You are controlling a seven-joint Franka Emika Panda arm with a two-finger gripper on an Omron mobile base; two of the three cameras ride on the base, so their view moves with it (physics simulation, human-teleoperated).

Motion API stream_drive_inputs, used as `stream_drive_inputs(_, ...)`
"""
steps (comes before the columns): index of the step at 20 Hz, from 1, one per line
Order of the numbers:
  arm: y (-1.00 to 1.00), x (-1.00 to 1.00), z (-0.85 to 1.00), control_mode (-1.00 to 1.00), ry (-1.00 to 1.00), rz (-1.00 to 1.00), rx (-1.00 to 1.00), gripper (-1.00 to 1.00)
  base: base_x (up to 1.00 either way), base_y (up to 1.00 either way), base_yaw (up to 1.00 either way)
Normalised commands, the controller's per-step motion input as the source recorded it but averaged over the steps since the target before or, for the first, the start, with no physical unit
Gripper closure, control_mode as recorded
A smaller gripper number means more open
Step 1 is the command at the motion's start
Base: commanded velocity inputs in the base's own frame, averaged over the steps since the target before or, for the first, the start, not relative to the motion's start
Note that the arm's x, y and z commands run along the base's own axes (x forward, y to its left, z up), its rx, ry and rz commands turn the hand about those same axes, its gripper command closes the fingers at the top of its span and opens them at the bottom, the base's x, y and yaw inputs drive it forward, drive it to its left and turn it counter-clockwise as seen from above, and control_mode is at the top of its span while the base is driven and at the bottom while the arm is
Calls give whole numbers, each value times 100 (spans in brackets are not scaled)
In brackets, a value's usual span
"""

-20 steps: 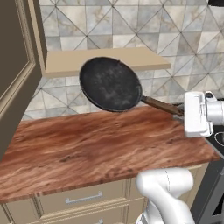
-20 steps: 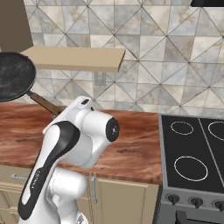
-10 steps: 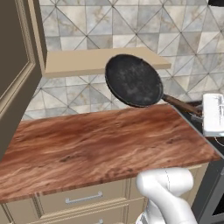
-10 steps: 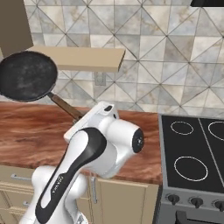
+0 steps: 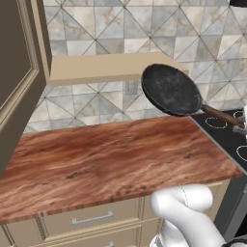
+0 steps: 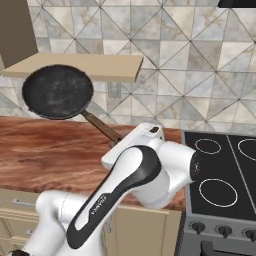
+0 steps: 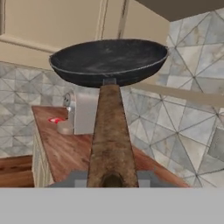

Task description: Pick the pan from the cabinet and place it on the stove. Then turn on the stove burner for the pan.

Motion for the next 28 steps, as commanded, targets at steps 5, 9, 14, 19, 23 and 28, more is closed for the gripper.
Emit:
stream_drive_inputs(5,-81,-10,-31,-100,6,-3,0,100,0,0,0)
stream_drive_inputs(9,-80,-12,-46,-100,0,-5,-1,100,0,0,0)
stream_drive_inputs(14,-78,-10,-52,-100,0,-5,-7,100,0,0,0)
stream_drive_inputs(19,-82,-3,-55,-100,0,-5,-10,100,0,0,0)
stream_drive_inputs(23,-88,0,-51,-100,0,-6,-8,100,0,0,0)
stream_drive_inputs(28,-88,0,-50,-100,2,-7,-6,100,0,0,0)
